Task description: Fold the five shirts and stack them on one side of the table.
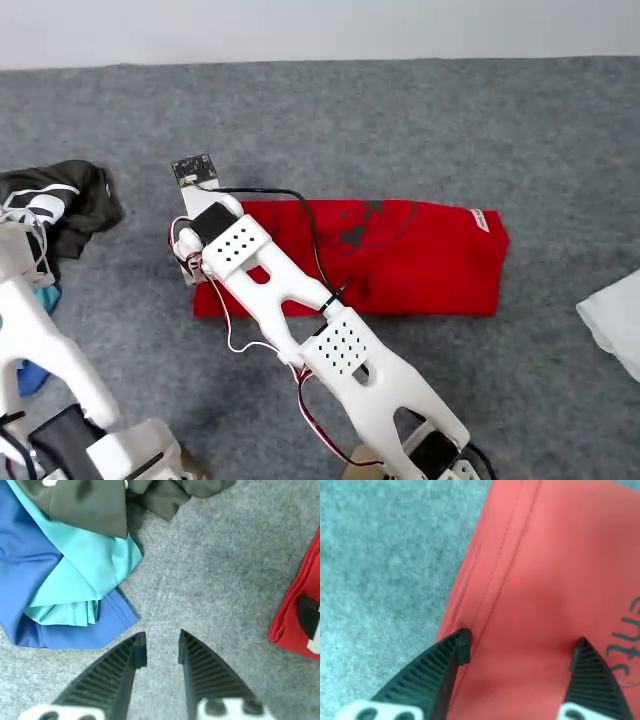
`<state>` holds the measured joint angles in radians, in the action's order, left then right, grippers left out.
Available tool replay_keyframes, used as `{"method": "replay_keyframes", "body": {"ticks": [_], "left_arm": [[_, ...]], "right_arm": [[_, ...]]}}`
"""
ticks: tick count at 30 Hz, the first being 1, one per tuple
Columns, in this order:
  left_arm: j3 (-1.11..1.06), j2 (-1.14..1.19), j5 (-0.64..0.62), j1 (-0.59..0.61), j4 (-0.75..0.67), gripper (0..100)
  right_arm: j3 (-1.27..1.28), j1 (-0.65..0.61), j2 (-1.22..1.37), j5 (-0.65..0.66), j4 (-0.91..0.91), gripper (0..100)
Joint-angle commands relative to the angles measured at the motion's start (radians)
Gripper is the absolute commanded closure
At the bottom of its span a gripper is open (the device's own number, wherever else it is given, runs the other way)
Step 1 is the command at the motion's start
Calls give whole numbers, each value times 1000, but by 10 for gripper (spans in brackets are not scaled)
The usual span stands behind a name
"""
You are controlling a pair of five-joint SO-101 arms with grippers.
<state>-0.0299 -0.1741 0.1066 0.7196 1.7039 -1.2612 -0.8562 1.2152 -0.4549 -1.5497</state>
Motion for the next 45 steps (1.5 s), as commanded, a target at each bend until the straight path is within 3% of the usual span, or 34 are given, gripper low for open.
{"method": "replay_keyframes", "body": {"ticks": [1,8,17,19,25,36,45], "left_arm": [[4,-41,8,5,-21,892],[4,-41,8,5,-23,892],[4,-41,8,3,-23,892],[4,-41,8,3,-23,892],[4,-41,9,3,-37,892],[4,-41,9,3,-44,892],[4,-41,9,3,-44,892]], "right_arm": [[-21,-7,5,-9,-22,682],[-21,-7,12,-3,-15,818],[-138,-12,-4,25,30,818],[-180,-12,-2,26,38,801],[-192,-28,-8,26,31,627],[-155,-107,1,26,93,627],[-5,-41,-1,23,111,627]]}}
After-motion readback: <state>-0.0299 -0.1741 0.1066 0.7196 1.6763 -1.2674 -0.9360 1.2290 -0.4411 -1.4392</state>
